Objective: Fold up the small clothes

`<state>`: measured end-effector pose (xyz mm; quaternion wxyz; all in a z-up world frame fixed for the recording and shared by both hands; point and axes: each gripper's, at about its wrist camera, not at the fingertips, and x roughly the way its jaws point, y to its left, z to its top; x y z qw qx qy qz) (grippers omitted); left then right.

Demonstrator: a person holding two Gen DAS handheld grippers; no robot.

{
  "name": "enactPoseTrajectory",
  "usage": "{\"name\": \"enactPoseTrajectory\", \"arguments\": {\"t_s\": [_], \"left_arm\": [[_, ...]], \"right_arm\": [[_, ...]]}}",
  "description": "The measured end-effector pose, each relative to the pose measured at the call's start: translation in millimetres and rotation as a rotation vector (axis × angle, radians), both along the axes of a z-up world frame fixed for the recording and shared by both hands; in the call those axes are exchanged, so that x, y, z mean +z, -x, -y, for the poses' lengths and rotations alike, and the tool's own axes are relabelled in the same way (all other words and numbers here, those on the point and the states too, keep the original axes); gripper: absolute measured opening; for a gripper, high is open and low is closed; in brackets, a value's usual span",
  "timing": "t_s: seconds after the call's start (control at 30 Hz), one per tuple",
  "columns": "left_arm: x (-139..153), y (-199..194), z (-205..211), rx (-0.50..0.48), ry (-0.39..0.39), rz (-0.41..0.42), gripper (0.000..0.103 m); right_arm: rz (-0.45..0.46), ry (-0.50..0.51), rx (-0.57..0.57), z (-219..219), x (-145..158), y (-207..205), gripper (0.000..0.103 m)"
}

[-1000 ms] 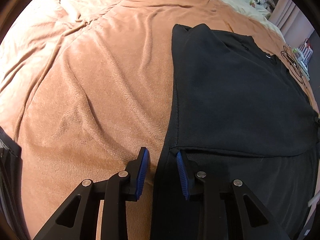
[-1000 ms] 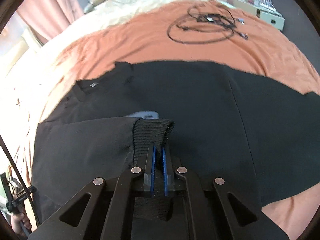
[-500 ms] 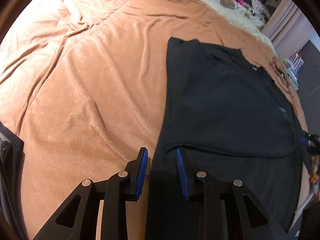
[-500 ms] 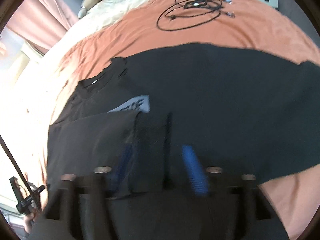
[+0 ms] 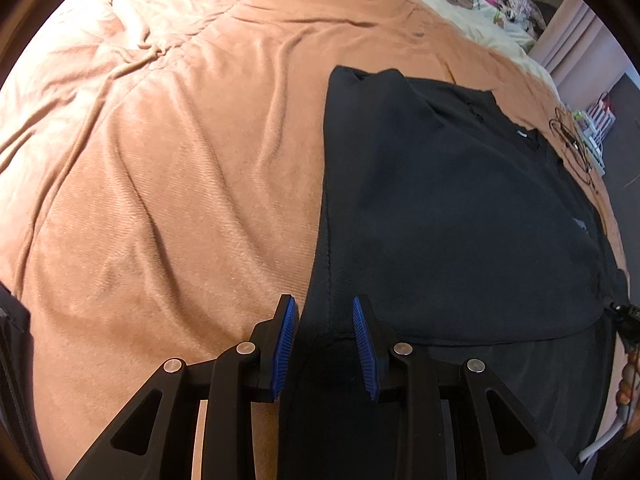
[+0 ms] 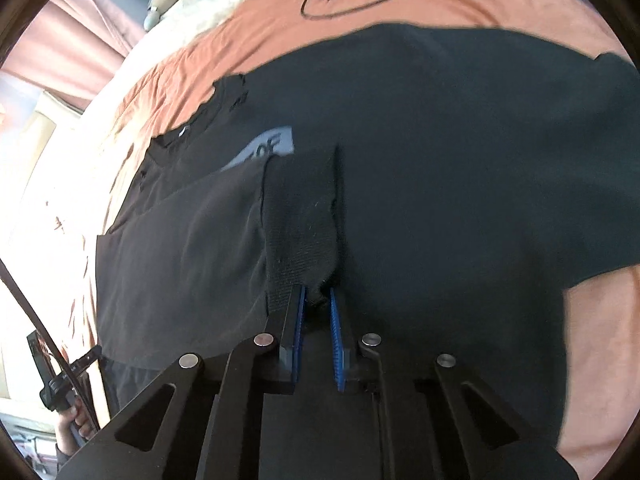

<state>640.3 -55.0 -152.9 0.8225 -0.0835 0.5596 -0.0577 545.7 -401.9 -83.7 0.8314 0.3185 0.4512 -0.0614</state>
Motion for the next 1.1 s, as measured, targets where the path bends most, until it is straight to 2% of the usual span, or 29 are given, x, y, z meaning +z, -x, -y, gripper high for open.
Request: {"name": "enactPoseTrajectory", "arguments": {"t_s": [0.17, 0.4, 0.5, 0.6, 0.67, 0.9, 1.1], "left_arm": [[-8.6, -2.1, -2.0, 0.016, 0.005, -0.005, 0.034], [-2.0, 3.6, -8.9, 0.018, 0.014, -0.001, 0.034], [4.3, 9.4, -14.5, 0.029, -0.009, 0.009, 0.034], [10.2, 14.5, -17.7, 0.042, -0.015, 0.015, 0.034], [15.7, 18.7, -19.0, 0.050, -0.004, 0.019, 0.034], [39.6, 30.3, 1.2, 0.018, 0.017, 0.052, 0.034], [52.8, 33.4, 51.4, -0.057, 0.040, 0.072, 0.034]], "right_arm": [[-0.006, 0.051, -0.033, 1.2, 6.9, 18.0, 0.008], [-0.002, 0.121, -0.066, -6.4, 0.9, 20.1, 0.008], [-0.002, 0.099, -0.037, -12.3, 3.1, 21.3, 0.012], [0.013, 0.081, -0.052, -1.7, 9.6, 32.3, 0.023], [0.047, 0.070, -0.065, 6.8, 16.2, 44.5, 0.066], [0.108, 0.080, -0.116, 40.9, 27.2, 97.0, 0.067], [0.123, 0.058, -0.221, 72.8, 23.0, 148.0, 0.067]]}}
